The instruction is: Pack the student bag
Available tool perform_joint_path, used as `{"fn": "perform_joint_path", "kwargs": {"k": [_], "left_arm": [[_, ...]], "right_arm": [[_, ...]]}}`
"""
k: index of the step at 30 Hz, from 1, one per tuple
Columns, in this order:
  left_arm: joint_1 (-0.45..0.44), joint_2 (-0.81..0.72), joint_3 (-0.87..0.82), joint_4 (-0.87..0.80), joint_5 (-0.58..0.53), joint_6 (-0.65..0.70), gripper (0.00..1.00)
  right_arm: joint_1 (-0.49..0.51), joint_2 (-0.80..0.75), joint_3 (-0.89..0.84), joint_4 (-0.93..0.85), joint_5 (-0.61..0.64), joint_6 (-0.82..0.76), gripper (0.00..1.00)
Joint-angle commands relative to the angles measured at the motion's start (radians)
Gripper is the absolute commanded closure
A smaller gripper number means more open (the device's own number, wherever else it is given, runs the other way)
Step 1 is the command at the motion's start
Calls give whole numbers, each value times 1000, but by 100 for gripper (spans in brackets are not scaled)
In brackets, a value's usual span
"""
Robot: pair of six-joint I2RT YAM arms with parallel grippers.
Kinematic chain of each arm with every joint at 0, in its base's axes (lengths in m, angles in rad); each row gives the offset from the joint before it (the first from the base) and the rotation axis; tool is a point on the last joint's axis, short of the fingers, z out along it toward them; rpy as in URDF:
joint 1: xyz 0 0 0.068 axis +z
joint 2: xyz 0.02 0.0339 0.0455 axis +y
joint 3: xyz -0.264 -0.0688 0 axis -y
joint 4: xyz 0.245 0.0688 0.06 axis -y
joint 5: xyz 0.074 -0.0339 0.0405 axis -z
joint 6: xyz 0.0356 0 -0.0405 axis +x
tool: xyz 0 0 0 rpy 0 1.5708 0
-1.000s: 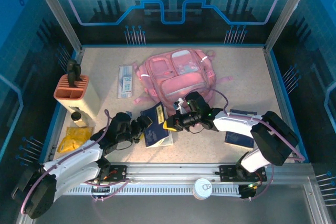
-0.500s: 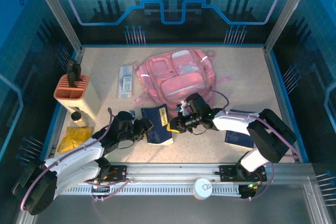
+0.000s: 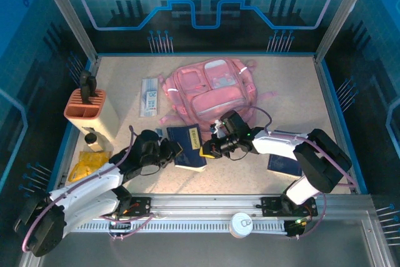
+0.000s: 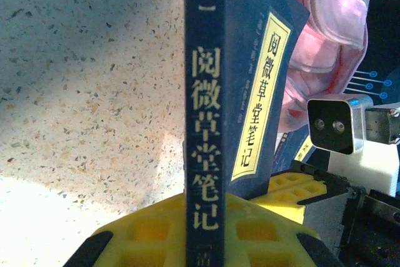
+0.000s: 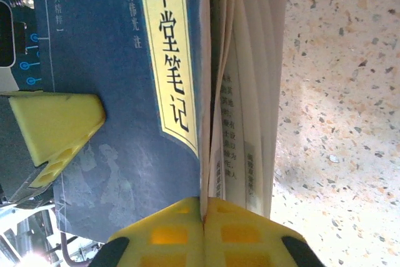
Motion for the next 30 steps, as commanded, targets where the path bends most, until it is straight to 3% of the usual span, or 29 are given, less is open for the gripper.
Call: {"fn": "perform_joint_path", "kwargs": {"k": [1,8,13,25,28,30], "left_arm": [[-5,-34,53,-10,1,12,93],[-5,-124,158,-150,-23,64,100],[-7,-147,238,-157,-14,85,100],[-48,79,485,-16,0,218,100],[-47,114,494,-32,-17,235,100],[-48,135,482,-2,-3,234,100]], "right_arm": [[-2,-25,34,-38,-10,-43,77],[-47,-112,69,-114,-43,-72,20],[-102,-186,89,-148,-94,-71,0],[-188,-307,103,53,-263,124,0],[-229,-358,105,25,-263,114,7],[-254,-380,112,-25,-260,89,18]]}}
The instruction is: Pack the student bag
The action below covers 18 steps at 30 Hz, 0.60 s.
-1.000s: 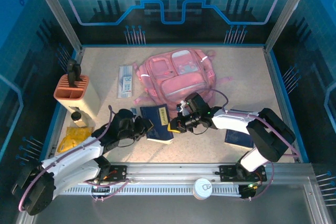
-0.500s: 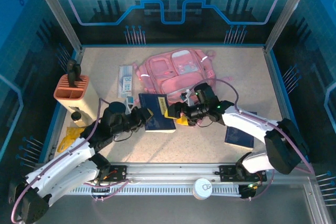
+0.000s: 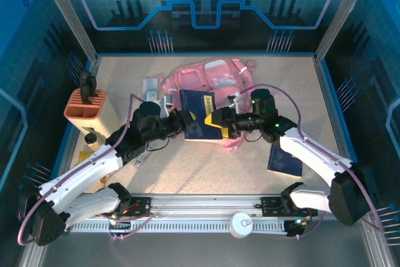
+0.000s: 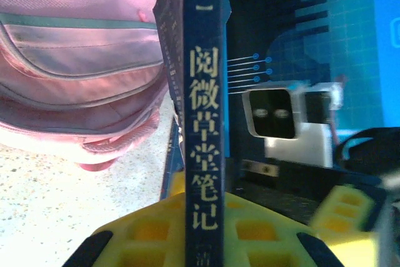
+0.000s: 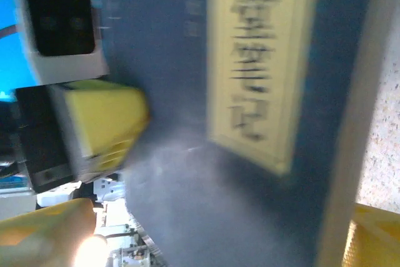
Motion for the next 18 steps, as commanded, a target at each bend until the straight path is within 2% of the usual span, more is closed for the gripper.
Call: {"fn": "perform_joint_path", "kwargs": {"k": [1,4,7,8,14,17,18], "left_arm": [[-5,20,24,64,2,43,100],[-6,33,13,72,-10,37,100],[-12,49,-2,145,5,11,100],[-19,57,1,152,5,12,100],[-31,78,28,96,-22,57,100],[-32,86,26,97,-25,62,100],[-33,91,27,98,-24,63,100]], "right_arm": [[-42,-45,28,-29,-35,-6,23],[-63,-50,19,-30,-53,-10,41],[-69,-46,11,-11,-61,-4,50],[-70,-39,10,-11,-64,-8,57],[-97,-39,7,-62,-61,-51,87],[-108,-48,22,-137,-42,-106,99],[-111,-52,30,-166,-33,-128,100]]}}
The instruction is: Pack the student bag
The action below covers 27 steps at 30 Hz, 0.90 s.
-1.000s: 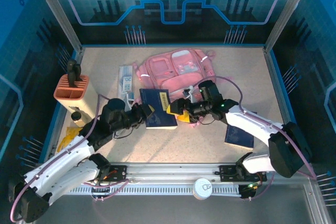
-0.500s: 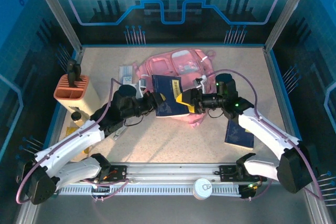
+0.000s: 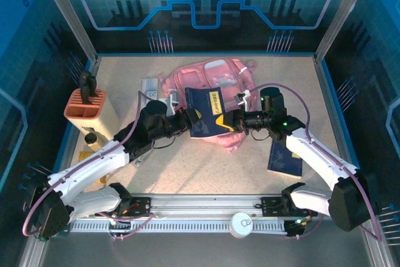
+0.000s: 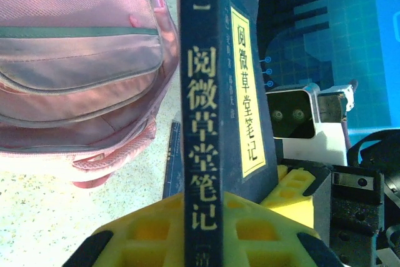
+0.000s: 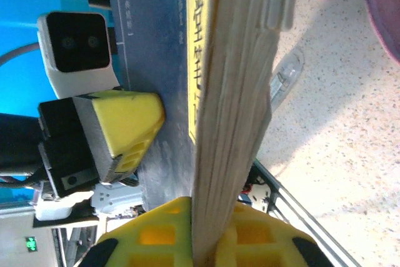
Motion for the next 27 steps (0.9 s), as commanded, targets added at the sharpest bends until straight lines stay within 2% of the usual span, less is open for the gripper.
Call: {"fn": "perform_joint_path", "kwargs": {"k": [1,4,6,10,13,17,20,23,27], "left_arm": [[-7,19,27,-3,-6,35,97],[-8,31,28,-5,-5,47,88],[-9,32,47,-51,-19,93,73],[-5,46,130,-261,-111,252,56],[-3,86,183,-358,-149,384,51],[-4,183,242,-390,-128,590,46],[-4,240,243,-342,-148,713,44],[-4,311,260,-275,-117,816,39],[-9,460,374,-311,-107,930,35]], "right_arm": [[-26,-25,36,-101,-6,-99,100],[-46,-49,40,-153,11,-140,100],[-66,-70,44,-209,30,-175,100],[-111,-113,49,-328,60,-247,100],[-145,-152,56,-456,112,-323,100],[-205,-212,38,-589,172,-393,100],[-247,-241,24,-660,175,-426,100],[-288,-251,14,-728,190,-460,100],[-353,-265,-14,-752,206,-481,100]]}}
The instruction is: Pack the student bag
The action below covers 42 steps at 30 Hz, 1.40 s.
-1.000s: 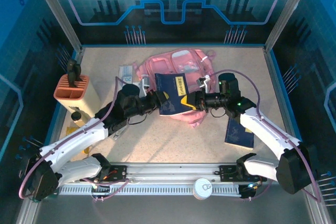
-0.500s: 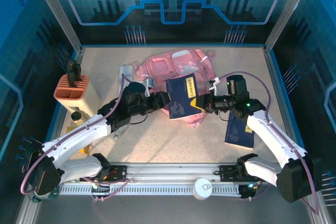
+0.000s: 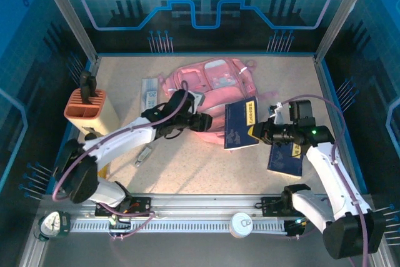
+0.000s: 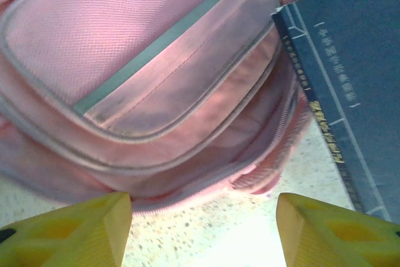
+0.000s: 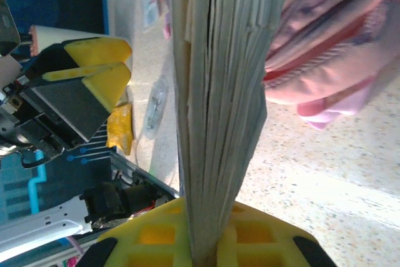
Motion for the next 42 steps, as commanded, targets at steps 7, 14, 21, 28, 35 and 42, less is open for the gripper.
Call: {"fn": "perform_joint_path", "kwargs": {"k": [7,14,21,28,35,42], "left_arm": [[-35,251,237,-39,11,321,27],[-70,402,357,-76,-76,422,22],[-72,527,438,-51,-192,458,21],[-72,596,464,-39,-216,446,28],[-49,570,443,-26,-174,359,59],[-43,478,490,-117,-221,291,94]], "right_arm": [[-149,-14,-44,-59,16,-72,100],[-221,9,-37,-42,46,-77,100],[-230,50,-49,-2,12,-72,100],[-232,49,-35,-13,15,-86,100],[-232,50,-20,-21,14,-96,100],[-232,76,33,-71,38,-129,100]]}}
